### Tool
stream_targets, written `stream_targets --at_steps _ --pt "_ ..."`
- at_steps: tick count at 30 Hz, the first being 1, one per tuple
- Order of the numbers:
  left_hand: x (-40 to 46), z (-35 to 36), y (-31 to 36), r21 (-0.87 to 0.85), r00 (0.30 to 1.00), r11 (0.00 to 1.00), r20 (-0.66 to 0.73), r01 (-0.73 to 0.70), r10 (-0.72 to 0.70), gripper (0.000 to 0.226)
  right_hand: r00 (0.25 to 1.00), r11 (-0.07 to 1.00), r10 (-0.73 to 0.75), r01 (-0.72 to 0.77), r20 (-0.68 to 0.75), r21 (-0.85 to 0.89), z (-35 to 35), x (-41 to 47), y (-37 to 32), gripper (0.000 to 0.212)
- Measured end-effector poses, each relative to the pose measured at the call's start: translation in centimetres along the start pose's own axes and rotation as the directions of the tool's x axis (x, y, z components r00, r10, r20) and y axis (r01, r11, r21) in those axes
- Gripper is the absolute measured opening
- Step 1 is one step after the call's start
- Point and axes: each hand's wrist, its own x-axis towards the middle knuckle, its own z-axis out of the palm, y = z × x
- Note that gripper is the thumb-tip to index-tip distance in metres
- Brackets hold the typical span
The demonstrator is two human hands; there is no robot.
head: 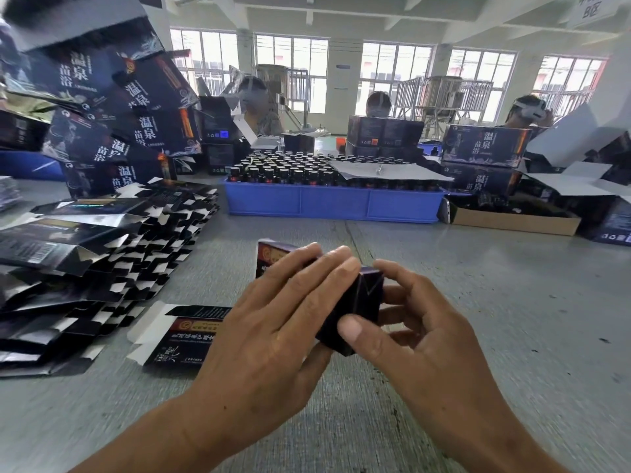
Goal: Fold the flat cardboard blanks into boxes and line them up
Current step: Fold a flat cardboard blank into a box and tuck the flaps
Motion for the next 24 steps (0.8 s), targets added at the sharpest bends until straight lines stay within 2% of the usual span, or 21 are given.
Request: stream_targets --at_steps 2,5,7,9,11,12,14,15,17,19,22,24 --pt "0.0 0.1 0.1 -0.006 0.998 0.998 0.024 -0.06 0.06 0.079 0.999 0.999 0.046 -0.046 0.013 -0.011 0.3 0.0 0.0 0.077" --pt "0.0 0.2 0.3 0.022 0.996 0.996 0.036 -0.082 0.081 0.075 0.993 0.991 0.119 -0.118 -0.001 0.061 0.3 0.6 0.3 0.063" --pt "-0.1 0.2 0.4 0.034 1.0 0.999 -0.017 0.021 -0.021 0.07 0.981 0.97 0.195 -0.191 -0.013 0.153 -0.2 1.1 0.8 0.054" --pt "-0.1 -0.1 0.2 -0.054 0.966 0.97 -0.098 0.236 -0.241 0.065 0.961 0.934 0.273 -0.273 0.03 0.231 -0.7 1.6 1.4 0.053" --pt "0.1 -0.6 0.0 -0.271 0.858 0.842 -0.093 0.466 -0.505 0.06 0.941 0.902 0.322 -0.338 0.103 0.268 -0.9 1.8 1.9 0.061" --pt "0.2 -0.7 -0.3 -0.409 0.786 0.727 -0.034 0.552 -0.617 0.065 0.933 0.895 0.332 -0.358 0.139 0.265 -0.9 1.8 2.0 0.065" --pt "0.5 -0.7 -1.0 -0.62 0.654 0.447 0.147 0.645 -0.742 0.081 0.926 0.909 0.322 -0.36 0.198 0.208 -0.6 1.8 2.0 0.064" --pt "0.6 -0.7 -1.4 -0.673 0.624 0.345 0.223 0.654 -0.749 0.085 0.922 0.923 0.312 -0.351 0.231 0.158 -0.5 1.7 1.9 0.064" --pt "0.7 -0.7 -1.8 -0.742 0.621 0.215 0.325 0.634 -0.713 0.082 0.902 0.934 0.313 -0.35 0.298 0.077 -0.2 1.6 1.7 0.067" --pt "0.7 -0.7 -1.9 -0.791 0.646 0.134 0.374 0.597 -0.666 0.074 0.887 0.941 0.308 -0.337 0.343 0.027 0.0 1.5 1.8 0.07" --pt "0.6 -0.8 -1.9 -0.825 0.691 0.159 0.331 0.542 -0.642 0.062 0.915 0.96 0.269 -0.281 0.302 -0.004 0.1 1.5 1.6 0.069" --pt "0.6 -0.9 -1.8 -0.818 0.712 0.214 0.298 0.534 -0.636 0.06 0.956 0.973 0.217 -0.229 0.196 0.039 -0.3 1.7 1.5 0.069"
